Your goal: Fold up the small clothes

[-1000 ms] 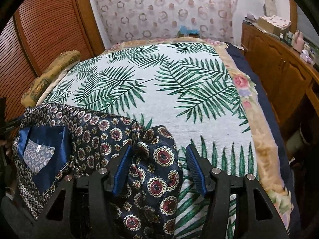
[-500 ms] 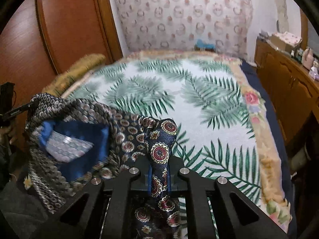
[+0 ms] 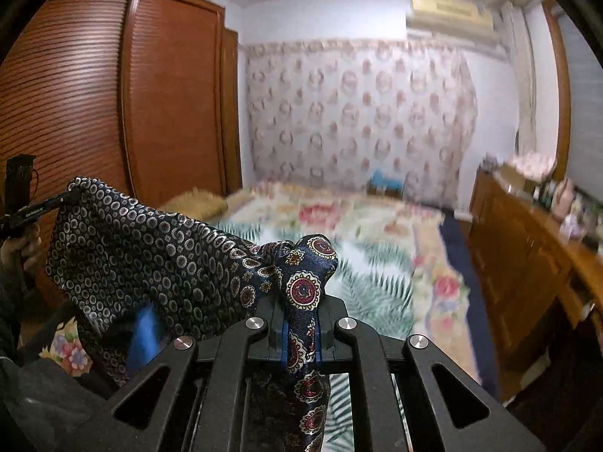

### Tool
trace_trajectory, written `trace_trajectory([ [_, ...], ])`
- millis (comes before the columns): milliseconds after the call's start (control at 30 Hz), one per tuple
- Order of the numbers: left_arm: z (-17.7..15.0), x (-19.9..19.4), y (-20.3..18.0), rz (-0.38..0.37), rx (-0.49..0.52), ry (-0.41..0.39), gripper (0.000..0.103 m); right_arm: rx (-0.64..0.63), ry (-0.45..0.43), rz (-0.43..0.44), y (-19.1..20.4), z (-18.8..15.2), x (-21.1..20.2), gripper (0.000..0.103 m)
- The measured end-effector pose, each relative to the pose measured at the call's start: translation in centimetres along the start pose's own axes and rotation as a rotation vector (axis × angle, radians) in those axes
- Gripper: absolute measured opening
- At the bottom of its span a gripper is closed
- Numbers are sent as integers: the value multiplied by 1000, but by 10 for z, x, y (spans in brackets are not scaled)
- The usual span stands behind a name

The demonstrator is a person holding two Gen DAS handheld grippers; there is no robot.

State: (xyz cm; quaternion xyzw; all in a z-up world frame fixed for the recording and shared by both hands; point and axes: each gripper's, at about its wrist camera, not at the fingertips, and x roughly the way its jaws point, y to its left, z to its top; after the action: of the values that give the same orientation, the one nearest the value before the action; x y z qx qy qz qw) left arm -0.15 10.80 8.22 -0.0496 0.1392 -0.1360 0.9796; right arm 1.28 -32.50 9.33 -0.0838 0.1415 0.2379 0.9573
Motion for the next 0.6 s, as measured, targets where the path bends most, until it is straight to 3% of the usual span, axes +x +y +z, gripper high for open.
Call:
trace_trajectory([
  [167,40,14,6,33,21,-52,4,-72,-87,-41,-1,44,-23,8],
  [300,76,60,16,95,51,-55,4,-111,-94,-95,-8,84,7,8],
  [400,90,120,33,153,64,-11,4,-127,-48,-166,-17,107,63,8],
  [500,82,182,56,231,65,75,6,-52,37,-249,-24,114,139,10],
  [567,66,217,73,227,44,161,17,-3,123,-272,-28,104,195,20],
  [600,53,232,83,231,27,209,23,24,176,-288,-31,94,219,31],
])
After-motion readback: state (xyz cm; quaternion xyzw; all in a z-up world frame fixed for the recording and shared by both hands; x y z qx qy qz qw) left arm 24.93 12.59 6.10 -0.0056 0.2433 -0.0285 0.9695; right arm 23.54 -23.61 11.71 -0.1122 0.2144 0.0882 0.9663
